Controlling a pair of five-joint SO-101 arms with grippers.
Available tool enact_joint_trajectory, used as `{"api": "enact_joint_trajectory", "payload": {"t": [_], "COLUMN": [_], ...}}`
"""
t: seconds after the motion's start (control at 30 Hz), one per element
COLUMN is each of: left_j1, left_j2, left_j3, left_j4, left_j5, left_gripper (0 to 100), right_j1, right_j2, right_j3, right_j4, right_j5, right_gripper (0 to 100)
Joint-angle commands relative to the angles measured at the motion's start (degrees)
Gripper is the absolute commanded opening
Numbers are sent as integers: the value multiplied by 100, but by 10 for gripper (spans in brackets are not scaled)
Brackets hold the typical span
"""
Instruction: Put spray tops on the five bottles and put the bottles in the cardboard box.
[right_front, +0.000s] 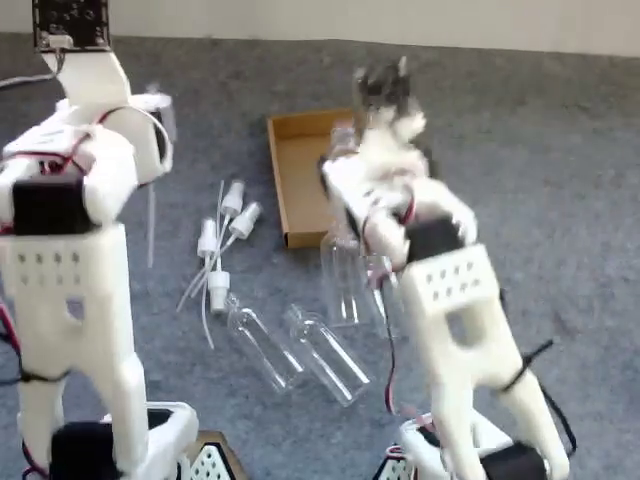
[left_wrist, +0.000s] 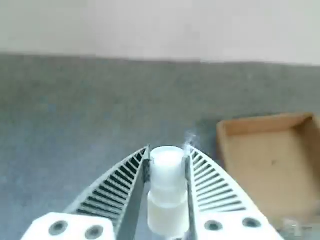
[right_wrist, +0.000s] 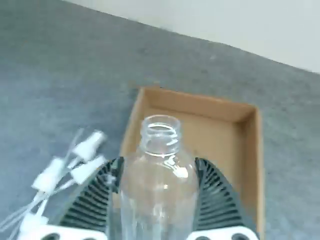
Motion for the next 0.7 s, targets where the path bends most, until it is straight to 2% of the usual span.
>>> {"api": "enact_joint_trajectory", "payload": {"t": [0.0, 0.13, 0.3, 0.37, 0.53, 0.67], "left_j1": [752, 1429, 2176, 2316, 2782, 2949], "left_j2": [-532, -558, -602, -602, -558, -549], "left_j3": [-567, -831, -1086, -1077, -1042, -1042], "left_j4": [-9, -26, -695, -985, -1662, -1837], "left_j5": [264, 519, 624, 633, 835, 835], "left_gripper": [38, 38, 38, 38, 38, 37], "right_j1": [-655, -1147, -1288, -1270, -1270, -1270], "right_j2": [-1385, -2607, -4189, -4752, -5622, -5877], "right_j3": [1464, 2325, 3547, 4075, 4945, 5174], "right_j4": [-637, -664, -1710, -2018, -2044, -2035], "right_j5": [519, 1424, 246, 220, 220, 220], "right_gripper": [4, 4, 4, 4, 4, 4]}}
